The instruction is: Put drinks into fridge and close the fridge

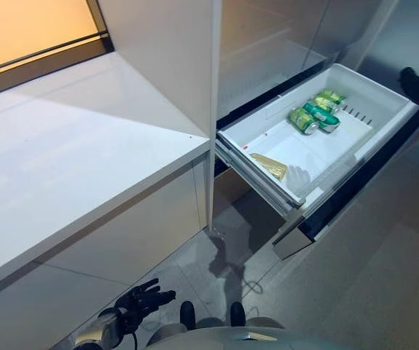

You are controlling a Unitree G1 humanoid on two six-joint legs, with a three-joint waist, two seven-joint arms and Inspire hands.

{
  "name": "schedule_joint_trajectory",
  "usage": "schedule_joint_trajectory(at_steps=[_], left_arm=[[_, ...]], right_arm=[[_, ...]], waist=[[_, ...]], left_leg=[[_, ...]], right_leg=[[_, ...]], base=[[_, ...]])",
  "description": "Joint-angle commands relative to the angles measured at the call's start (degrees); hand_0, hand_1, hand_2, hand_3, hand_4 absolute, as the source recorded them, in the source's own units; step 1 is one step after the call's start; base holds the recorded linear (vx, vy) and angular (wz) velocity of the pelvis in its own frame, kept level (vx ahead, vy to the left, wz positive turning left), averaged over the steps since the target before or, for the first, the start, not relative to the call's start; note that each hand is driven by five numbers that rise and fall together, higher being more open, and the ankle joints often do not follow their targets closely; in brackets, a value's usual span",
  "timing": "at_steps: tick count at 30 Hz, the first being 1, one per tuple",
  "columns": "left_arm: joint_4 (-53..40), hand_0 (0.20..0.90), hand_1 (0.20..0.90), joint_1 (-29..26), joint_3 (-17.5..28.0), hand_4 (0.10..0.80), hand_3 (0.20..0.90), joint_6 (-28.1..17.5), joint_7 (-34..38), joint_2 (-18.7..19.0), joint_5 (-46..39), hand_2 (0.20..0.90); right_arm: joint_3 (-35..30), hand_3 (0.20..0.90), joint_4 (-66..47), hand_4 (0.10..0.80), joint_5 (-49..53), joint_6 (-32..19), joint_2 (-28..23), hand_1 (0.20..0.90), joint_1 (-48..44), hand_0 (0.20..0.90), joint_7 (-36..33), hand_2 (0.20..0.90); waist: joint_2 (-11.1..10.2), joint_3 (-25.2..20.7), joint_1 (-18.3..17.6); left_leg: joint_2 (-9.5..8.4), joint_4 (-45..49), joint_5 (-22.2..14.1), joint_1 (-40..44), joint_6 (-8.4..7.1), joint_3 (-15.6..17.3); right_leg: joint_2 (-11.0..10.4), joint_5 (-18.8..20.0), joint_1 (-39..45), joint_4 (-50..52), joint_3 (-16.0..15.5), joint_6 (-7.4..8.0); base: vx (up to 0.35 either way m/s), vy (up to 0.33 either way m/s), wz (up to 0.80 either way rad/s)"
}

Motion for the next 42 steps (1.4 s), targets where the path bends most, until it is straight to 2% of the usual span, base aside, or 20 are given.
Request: schedule_joint_trajectory(at_steps=[1,4,5,8,11,14,21,27,30,38,42], left_arm=[[3.81,0.9,0.9,0.15,0.9,0.8,0.9,-3.76,-0.94,1.6,3.18,0.9],[3.75,0.9,0.9,1.31,1.04,0.8,0.9,-4.12,-0.91,1.09,3.85,0.9],[3.63,0.9,0.9,1.98,1.6,0.8,0.9,-4.45,-0.88,0.68,4.69,0.9],[3.01,0.9,0.9,2.02,1.53,0.8,0.9,-4.5,-0.27,0.63,5.45,0.9],[2.4,0.9,0.9,1.87,1.15,0.8,0.9,-4.16,0.9,0.82,4.73,0.9],[2.9,0.9,0.9,0.47,0.92,0.8,0.9,-4.41,3.01,1.2,4.51,0.9],[4.15,0.9,0.9,-3.73,0.04,0.8,0.9,-4.99,6.89,2.22,0.08,0.9],[4.06,0.9,0.9,-7.26,-1.26,0.8,0.9,-4.87,8.7,3.06,-2.41,0.9],[3.29,0.9,0.9,-9.33,-2.38,0.8,0.9,-5.02,9.41,3.31,-3.57,0.9],[1.49,0.9,0.9,-13.99,-5.51,0.8,0.9,-4.82,12.2,3.31,-4.68,0.9],[1.5,0.9,0.9,-15.16,-6.22,0.8,0.9,-4.54,12.58,3.36,-5.12,0.9]], right_arm=[[-8.4,0.9,-4.01,0.8,1.28,-9.99,1.61,0.9,2.7,0.9,-9.78,0.9],[-11.67,0.9,-3.91,0.8,1.07,-12.11,4.5,0.9,6.35,0.9,-14.48,0.9],[-13.72,0.9,-3.04,0.8,3.29,-13.27,7.09,0.9,8.5,0.9,-16.9,0.9],[-14.28,0.9,0.29,0.8,5.82,-13.87,10.78,0.9,10.56,0.9,-16.97,0.9],[-13.54,0.9,2.49,0.8,7.62,-12.59,11.72,0.9,11.41,0.9,-15.46,0.9],[-10.86,0.9,7.86,0.8,9.8,-12.17,12.97,0.9,12.15,0.9,-11.27,0.9],[-4.2,0.9,17.25,0.8,13.12,-13.25,12.97,0.9,9.36,0.9,-7.8,0.9],[1.35,0.9,19.04,0.8,15.11,-11.85,11.31,0.9,4.07,0.9,-6.71,0.9],[6.59,0.9,19.38,0.8,14.82,-9.88,9.84,0.9,-0.6,0.9,-4.48,0.9],[17.09,0.9,20.85,0.8,11.26,-6.81,8.58,0.9,-11.79,0.9,0.72,0.9],[22.44,0.9,22.78,0.8,9.47,-7.5,8.47,0.9,-18.46,0.9,3.02,0.9]], waist=[[-0.58,-4.27,0.83],[-0.21,-3.61,0.34],[-0.01,-2.87,-0.14],[0.06,-0.91,-0.74],[0.06,0.48,-1.02],[-0.16,2.48,-1.33],[0.53,7.2,-2.11],[0.54,11.46,-2.07],[0.48,14.03,-1.18],[0.87,16.75,0.52],[1.45,17.7,1.7]], left_leg=[[-1.88,7.75,-11.05,0.8,2.15,0.09],[-2.12,9.36,-12.01,0.72,2.66,-0.1],[-2.34,10.77,-12.86,0.55,3.12,-0.14],[-2.85,14.83,-14.93,-0.71,3.85,-0.27],[-3.28,18.05,-16.31,-2.1,4.2,-0.37],[-3.44,22.87,-18.25,-4.88,4.73,-0.16],[-3.2,29.52,-18.84,-12.09,4.84,0.95],[-3.82,34.21,-18.93,-18.79,5.06,1.34],[-4.23,37.82,-19.09,-22.94,5.01,1.1],[-4.66,41.04,-18.87,-27.64,4.73,1.12],[-4.88,40.11,-17.78,-28.23,4.51,0.85]], right_leg=[[-0.3,-3.64,-3.69,9.09,0.88,3.18],[-0.15,-4.79,-4.11,11.13,1.23,2.82],[-0.17,-5.6,-4.64,12.75,1.36,2.64],[-0.3,-7.38,-6.36,16.83,1.4,2.17],[-0.36,-8.73,-7.56,19.74,1.4,1.72],[-0.69,-10.43,-9.65,23.85,1.51,1.02],[-1.46,-11.49,-16.98,31.28,1.64,-0.39],[-1.07,-11.82,-23.33,35.85,1.92,-1.51],[-1.02,-12.01,-26.74,38.81,1.55,-2.3],[-1.43,-12.21,-31.04,42.09,0.89,-2.26],[-1.53,-11.53,-31.61,41.42,0.64,-2.06]], base=[[0.033,0.009,-0.08],[0.025,0.006,-0.07],[0.008,-0.002,-0.05],[-0.019,-0.015,-0.12],[-0.005,-0.006,-0.02],[-0.009,-0.005,-0.05],[-0.038,0.057,-0.05],[-0.117,0.032,0.02],[-0.096,0.018,0.01],[-0.046,0.01,0.04],[-0.022,0.012,0.05]])
